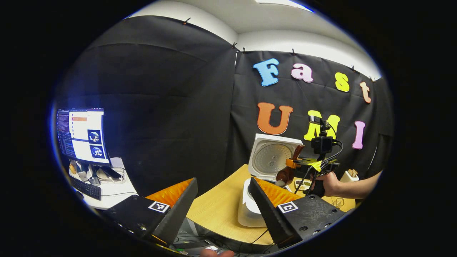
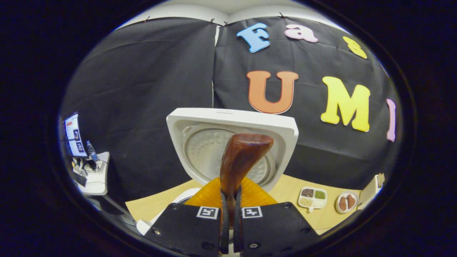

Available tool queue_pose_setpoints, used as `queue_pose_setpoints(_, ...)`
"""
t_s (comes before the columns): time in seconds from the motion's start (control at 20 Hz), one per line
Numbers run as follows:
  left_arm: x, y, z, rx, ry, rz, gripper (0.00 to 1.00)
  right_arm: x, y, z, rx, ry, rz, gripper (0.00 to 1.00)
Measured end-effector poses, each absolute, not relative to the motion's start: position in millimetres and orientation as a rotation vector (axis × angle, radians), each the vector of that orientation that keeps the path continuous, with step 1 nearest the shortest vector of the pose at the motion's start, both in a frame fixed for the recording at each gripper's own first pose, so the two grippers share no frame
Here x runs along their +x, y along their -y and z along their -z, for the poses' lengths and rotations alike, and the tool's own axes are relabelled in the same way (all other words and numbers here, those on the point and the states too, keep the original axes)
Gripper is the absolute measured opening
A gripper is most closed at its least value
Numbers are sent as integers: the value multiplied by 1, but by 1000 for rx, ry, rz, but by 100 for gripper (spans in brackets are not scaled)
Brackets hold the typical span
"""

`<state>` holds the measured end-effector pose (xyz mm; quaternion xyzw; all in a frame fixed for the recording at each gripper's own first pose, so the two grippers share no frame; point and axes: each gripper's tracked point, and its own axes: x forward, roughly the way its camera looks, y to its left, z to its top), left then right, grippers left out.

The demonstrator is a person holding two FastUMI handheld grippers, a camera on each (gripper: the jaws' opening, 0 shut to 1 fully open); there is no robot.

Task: Close the left gripper, press the button to open the rice cooker; take a wooden spoon from the chopstick holder with the right hand, scoop a spoonful of rice and pour it into the rice cooker, then put the wooden spoon back into the chopstick holder.

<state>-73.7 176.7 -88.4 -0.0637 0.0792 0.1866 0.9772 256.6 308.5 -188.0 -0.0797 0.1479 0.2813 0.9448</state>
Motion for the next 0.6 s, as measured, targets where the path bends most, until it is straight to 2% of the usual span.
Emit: queue_pose_setpoints(0.6, -65, -165, 88, -139, -156, -344, 94, 243, -303, 157, -325, -162, -574, 11)
